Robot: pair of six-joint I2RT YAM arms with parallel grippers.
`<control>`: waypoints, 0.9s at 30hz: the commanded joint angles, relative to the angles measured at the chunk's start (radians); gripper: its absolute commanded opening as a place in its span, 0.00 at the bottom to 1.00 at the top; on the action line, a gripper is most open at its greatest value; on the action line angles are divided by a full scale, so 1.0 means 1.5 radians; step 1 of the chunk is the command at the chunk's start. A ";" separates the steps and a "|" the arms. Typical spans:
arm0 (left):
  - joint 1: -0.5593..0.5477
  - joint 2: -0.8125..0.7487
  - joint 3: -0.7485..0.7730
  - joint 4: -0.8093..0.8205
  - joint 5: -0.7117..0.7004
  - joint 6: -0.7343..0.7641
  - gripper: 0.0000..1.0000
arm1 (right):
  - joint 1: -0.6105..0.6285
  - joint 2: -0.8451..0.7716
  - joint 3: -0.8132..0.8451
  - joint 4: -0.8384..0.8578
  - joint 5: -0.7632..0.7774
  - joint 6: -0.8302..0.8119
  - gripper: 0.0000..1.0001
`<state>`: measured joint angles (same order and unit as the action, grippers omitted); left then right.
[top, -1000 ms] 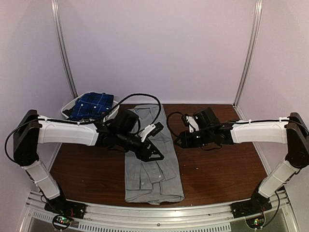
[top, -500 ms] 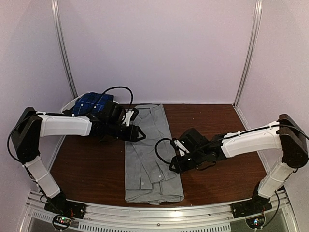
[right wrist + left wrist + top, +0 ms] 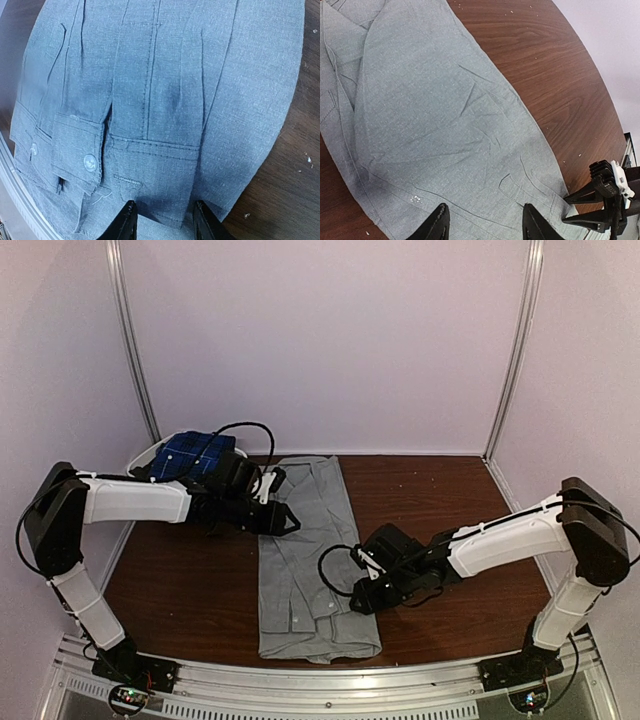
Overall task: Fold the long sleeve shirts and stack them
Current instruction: Pick up the sleeve from the rectangle-folded shirt.
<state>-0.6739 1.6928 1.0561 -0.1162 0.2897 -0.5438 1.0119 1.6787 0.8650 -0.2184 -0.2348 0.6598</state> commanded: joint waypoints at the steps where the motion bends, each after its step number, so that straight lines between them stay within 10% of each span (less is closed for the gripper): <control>1: 0.003 0.006 -0.005 0.010 -0.008 -0.005 0.51 | 0.007 0.007 0.003 0.014 -0.003 0.012 0.39; 15: 0.004 0.005 -0.003 0.011 -0.021 -0.010 0.51 | 0.011 -0.030 0.024 -0.017 0.012 0.025 0.03; 27: 0.007 0.021 0.017 0.012 -0.028 -0.018 0.51 | 0.032 -0.075 -0.002 -0.045 0.008 0.051 0.00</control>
<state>-0.6731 1.7035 1.0542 -0.1162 0.2646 -0.5583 1.0386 1.6012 0.8787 -0.2596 -0.2310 0.7101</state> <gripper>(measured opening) 0.508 0.007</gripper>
